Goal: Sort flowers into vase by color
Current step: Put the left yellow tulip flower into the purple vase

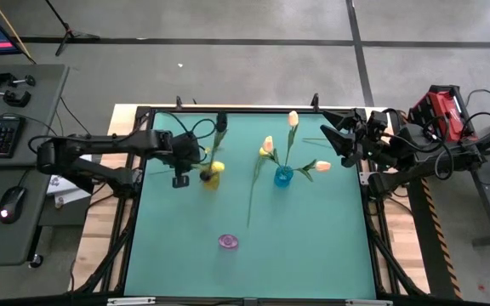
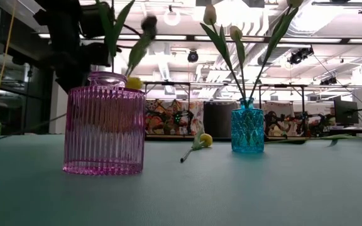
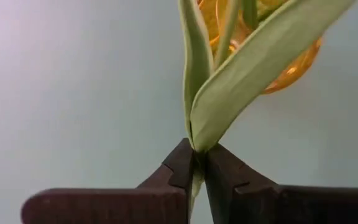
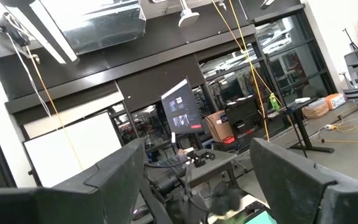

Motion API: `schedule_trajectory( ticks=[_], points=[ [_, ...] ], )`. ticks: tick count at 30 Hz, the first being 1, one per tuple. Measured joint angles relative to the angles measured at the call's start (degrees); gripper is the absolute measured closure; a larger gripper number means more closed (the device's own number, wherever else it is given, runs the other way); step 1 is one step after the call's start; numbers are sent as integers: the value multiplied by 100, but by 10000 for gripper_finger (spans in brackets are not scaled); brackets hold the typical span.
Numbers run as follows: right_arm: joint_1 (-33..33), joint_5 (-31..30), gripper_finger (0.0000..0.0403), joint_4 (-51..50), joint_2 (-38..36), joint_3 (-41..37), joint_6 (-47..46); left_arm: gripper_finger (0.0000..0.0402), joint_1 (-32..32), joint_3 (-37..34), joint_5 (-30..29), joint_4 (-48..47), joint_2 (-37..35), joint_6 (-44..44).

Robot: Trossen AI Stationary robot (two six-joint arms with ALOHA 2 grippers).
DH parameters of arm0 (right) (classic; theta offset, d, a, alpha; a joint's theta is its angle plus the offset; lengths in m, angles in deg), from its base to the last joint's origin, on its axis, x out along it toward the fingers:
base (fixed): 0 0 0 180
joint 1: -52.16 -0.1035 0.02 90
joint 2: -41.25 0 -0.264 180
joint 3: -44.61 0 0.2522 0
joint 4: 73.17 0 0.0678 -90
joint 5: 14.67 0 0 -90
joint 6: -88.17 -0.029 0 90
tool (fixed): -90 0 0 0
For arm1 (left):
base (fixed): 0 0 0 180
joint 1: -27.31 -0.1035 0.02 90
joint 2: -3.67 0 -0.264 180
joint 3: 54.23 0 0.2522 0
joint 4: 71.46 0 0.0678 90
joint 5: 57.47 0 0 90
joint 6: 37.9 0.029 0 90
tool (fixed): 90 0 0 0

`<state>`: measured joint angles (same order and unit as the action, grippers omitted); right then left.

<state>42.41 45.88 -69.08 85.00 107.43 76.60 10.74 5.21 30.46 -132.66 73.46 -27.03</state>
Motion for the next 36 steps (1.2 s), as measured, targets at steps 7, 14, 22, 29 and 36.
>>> schedule_trajectory(
  ticks=[7, 14, 22, 29, 36],
  points=[
    [1, -6, 123, 0, 1, 0, 4, 396, -33, 408, 11, -440, -464, 29],
    [0, -9, 123, 0, 2, 0, 7, 399, -33, 719, 11, -577, -1035, 24],
    [1, -13, 123, 0, 1, 0, 7, 401, -31, 1444, 0, -547, -1526, 24],
    [-1, -17, 123, 0, 2, 0, 7, 401, -31, 2435, -79, -534, -1575, 54],
    [-1, -22, 123, 0, 0, 0, 9, 401, -31, 2708, -78, -656, -1566, -26]
  ],
)
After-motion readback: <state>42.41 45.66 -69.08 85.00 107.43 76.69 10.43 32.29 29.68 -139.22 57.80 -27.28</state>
